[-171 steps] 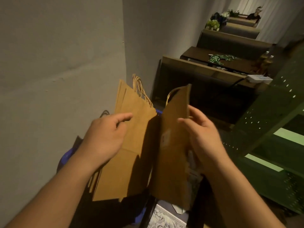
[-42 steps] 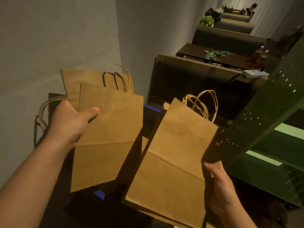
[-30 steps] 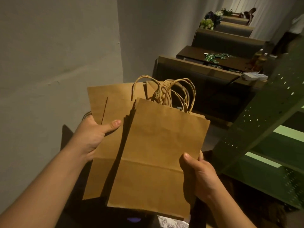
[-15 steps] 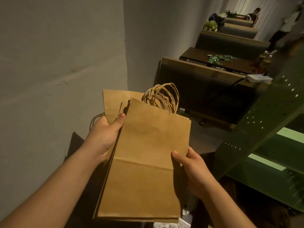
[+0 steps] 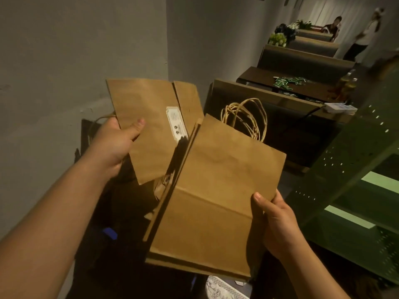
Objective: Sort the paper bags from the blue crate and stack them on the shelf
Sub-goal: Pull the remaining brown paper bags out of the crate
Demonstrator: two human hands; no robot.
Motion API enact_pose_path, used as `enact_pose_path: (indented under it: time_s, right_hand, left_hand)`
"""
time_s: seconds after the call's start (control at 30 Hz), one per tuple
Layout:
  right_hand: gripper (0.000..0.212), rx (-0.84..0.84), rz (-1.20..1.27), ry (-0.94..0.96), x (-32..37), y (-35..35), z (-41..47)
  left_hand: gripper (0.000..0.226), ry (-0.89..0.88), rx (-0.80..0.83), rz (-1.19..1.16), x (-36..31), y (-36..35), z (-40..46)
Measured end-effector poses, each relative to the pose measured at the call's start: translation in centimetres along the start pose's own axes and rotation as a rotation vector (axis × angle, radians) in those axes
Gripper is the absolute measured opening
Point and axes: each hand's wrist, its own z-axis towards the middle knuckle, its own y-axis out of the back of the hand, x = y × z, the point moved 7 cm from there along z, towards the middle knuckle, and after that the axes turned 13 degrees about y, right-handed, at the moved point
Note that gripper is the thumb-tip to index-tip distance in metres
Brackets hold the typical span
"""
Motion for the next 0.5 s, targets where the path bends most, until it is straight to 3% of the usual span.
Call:
enact_pose_path:
  time_s: [0.07, 0.2, 0.3, 0.4, 0.5]
  right_hand:
    - [0.052, -0.052, -0.015, -0.049, -0.2, 1.3, -0.2]
    - [0.056, -0.017, -0.089, -0.087, 0.7, 2.1, -0.9]
    - [0.085, 0.037, -0.090, -0.084, 1.2, 2.5, -0.7]
    - [0.065, 0.067, -0.022, -0.067, 1.6, 2.6, -0.6]
    - [0.067, 0.071, 0.034, -0.079, 1.6, 2.4, -0.9]
  left_hand:
    - [0.027, 0.018, 0.007, 0.154, 0.2, 0.1, 0.1]
    - [0.012, 0.024, 0.075, 0.480, 0.2, -0.4, -0.4]
    - [0.006, -0.010, 0.044, 0.606, -0.4, -0.9, -0.5]
    - [0.027, -0.133, -0.017, 0.811, -1.1, -1.6, -0.4]
    - [0.039, -0.348, 0.076, 0.827, -1.6, -2.3, -0.7]
